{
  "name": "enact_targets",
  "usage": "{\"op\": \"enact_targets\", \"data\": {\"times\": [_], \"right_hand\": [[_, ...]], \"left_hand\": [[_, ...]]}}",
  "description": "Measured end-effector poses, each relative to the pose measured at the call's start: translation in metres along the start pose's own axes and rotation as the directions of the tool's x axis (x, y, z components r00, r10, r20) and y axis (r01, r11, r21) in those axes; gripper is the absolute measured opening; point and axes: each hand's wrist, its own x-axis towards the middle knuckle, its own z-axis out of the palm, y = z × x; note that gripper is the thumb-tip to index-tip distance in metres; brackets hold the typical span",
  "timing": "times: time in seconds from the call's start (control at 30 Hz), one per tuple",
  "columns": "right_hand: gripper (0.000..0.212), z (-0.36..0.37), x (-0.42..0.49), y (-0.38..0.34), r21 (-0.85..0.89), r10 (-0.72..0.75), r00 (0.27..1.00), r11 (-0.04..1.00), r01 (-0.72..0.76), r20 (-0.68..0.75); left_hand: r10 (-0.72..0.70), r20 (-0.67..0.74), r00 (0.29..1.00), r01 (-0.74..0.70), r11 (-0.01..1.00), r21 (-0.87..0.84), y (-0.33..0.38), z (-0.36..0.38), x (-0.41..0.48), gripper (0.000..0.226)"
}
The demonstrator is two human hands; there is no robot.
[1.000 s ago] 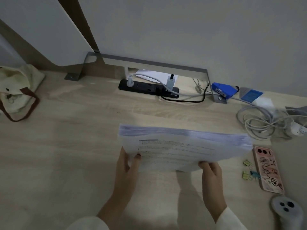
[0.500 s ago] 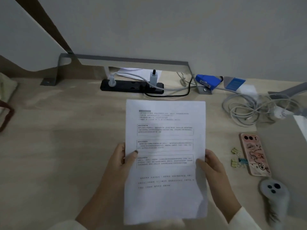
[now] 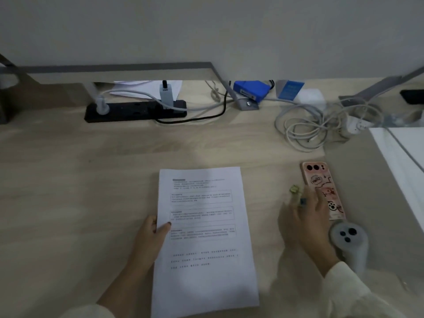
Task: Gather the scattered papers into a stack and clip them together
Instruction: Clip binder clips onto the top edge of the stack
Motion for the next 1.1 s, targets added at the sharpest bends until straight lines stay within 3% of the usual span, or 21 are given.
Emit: {"op": "enact_targets", "data": {"times": [0.07, 0.13, 0.27, 0.7, 0.8, 0.9, 1.0, 1.1], "right_hand": [[0.055, 0.007, 0.006, 0.005, -0.017, -0.043, 0.995, 0.999, 0.045, 0.089], [0.054, 0.017, 0.007, 0.009, -0.057, -0.150, 0.984, 0.986, 0.156, 0.097], [0.053, 0.035, 0.004, -0.001, -0.071, -0.193, 0.972, 0.977, 0.203, 0.135], [0.056, 0.105, -0.027, -0.114, 0.064, -0.519, 0.822, 0.852, 0.520, 0.234], [0.050, 0.103, -0.029, -0.132, 0.189, -0.497, 0.827, 0.867, 0.462, 0.261], [0.043, 0.096, -0.022, -0.144, 0.264, -0.370, 0.911, 0.911, 0.318, 0.180], [0.029, 0.096, -0.008, -0.145, 0.160, -0.272, 0.954, 0.954, 0.252, 0.122], [0.023, 0.103, 0.004, -0.141, -0.009, -0.267, 0.949, 0.962, 0.273, 0.167]], "left_hand": [[0.005, -0.008, 1.000, -0.005, 1.000, -0.011, 0.000, 0.000, 0.000, 0.015], [0.003, -0.020, 1.000, -0.004, 1.000, -0.019, -0.001, -0.001, 0.002, 0.015], [-0.012, -0.050, 0.999, 0.011, 1.000, -0.021, -0.006, -0.009, 0.003, 0.017], [0.027, -0.285, 0.958, -0.022, 1.000, 0.021, -0.028, -0.060, 0.000, 0.005], [0.026, -0.328, 0.944, -0.029, 1.000, -0.003, -0.034, -0.073, 0.005, 0.010], [0.038, -0.368, 0.929, -0.012, 0.997, 0.072, -0.039, -0.080, 0.010, 0.019], [0.063, -0.411, 0.909, -0.004, 0.990, 0.143, -0.038, -0.078, 0.011, 0.020], [0.086, -0.437, 0.895, -0.003, 0.982, 0.187, -0.036, -0.077, 0.012, 0.023]]}}
